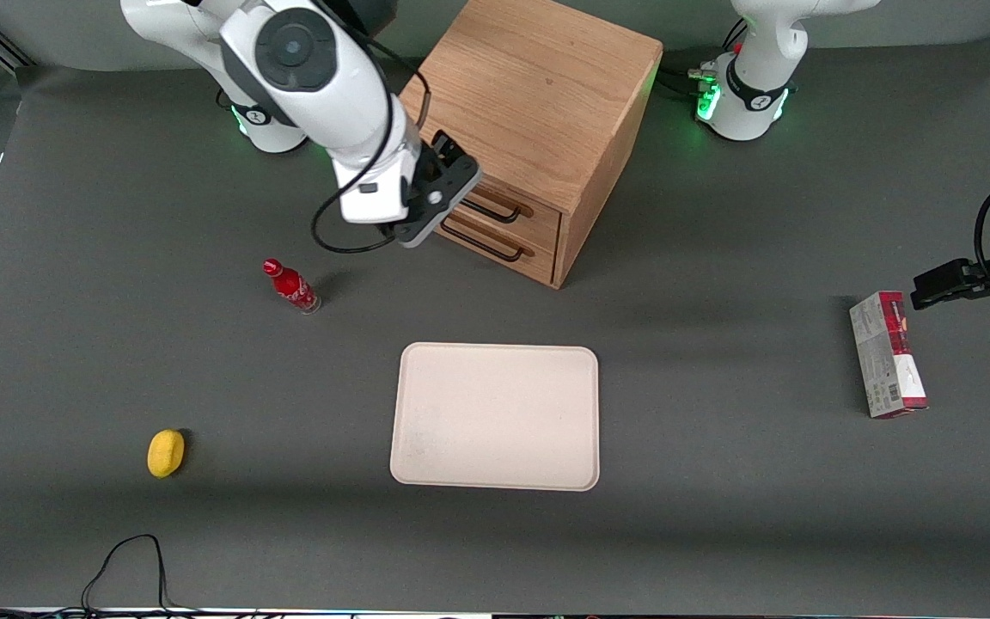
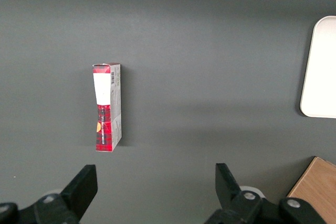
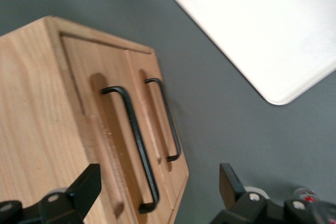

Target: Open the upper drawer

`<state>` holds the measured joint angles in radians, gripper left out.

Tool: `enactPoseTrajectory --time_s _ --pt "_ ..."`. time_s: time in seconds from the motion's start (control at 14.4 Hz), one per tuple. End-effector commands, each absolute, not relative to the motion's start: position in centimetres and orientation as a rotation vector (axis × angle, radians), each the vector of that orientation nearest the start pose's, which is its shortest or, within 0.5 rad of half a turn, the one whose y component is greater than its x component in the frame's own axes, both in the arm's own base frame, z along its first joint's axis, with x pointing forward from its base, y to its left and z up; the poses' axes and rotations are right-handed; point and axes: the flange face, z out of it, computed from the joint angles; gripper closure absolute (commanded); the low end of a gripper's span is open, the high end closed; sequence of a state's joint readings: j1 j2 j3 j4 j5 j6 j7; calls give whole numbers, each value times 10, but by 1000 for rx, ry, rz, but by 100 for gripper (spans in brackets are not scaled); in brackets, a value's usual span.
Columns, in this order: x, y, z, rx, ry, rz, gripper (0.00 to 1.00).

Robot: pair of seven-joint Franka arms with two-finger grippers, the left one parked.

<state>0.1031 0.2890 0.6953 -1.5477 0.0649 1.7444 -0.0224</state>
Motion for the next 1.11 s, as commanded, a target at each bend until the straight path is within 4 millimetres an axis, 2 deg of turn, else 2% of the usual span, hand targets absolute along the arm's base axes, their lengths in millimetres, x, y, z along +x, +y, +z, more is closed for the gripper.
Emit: enactPoseTrajectory --time_s 0.0,0.14,0.35,0.83,1.04 --pt "467 436 493 -2591 -1238 250 0" --pt "465 436 464 -2555 -1296 305 0" --pt "457 435 432 -2536 -1338 347 0" --pt "454 433 379 -2540 -1409 290 0" --pt "460 431 370 -2550 -1426 275 0"
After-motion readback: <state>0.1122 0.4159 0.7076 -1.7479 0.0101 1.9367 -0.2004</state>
